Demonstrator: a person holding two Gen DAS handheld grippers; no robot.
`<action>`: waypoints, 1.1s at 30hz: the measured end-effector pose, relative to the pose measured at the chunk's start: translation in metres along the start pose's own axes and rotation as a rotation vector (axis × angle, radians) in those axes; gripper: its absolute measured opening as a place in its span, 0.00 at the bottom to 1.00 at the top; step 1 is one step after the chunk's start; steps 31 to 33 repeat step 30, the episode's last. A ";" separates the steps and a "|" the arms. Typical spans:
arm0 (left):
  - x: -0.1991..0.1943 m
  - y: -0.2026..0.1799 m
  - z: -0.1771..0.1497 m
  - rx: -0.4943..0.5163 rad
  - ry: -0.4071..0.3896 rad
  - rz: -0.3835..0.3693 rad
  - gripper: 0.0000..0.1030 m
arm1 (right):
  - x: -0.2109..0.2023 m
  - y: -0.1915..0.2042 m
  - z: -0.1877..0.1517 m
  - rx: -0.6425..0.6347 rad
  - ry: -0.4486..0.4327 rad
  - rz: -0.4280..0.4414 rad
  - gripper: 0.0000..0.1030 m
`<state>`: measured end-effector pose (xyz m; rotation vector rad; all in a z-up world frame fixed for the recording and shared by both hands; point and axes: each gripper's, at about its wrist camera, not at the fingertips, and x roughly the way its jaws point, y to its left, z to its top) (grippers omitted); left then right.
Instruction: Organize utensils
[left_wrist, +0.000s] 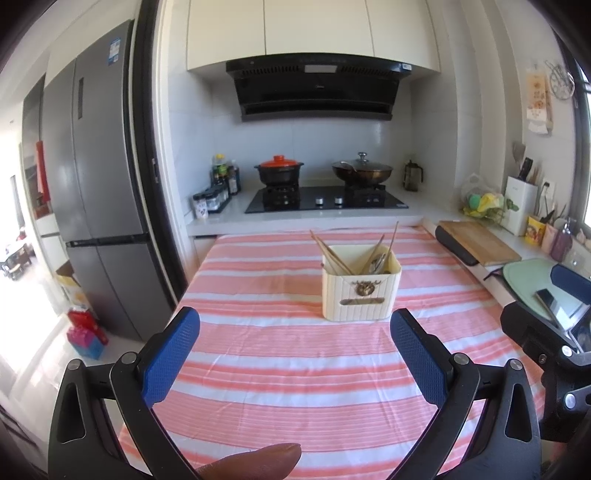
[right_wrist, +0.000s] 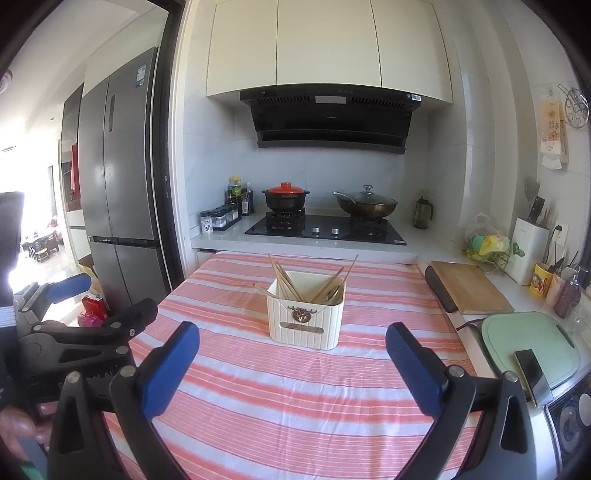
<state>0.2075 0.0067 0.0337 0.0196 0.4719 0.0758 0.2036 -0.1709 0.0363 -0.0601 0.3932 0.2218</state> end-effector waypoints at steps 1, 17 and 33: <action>0.000 0.000 0.000 -0.001 0.000 0.001 1.00 | 0.000 0.000 0.000 0.000 -0.001 0.000 1.00; 0.003 -0.003 -0.003 0.004 0.003 -0.003 1.00 | -0.001 0.000 -0.003 0.000 0.010 -0.022 1.00; 0.004 -0.002 -0.005 -0.027 -0.001 0.008 1.00 | 0.003 -0.002 -0.007 0.004 0.027 -0.024 1.00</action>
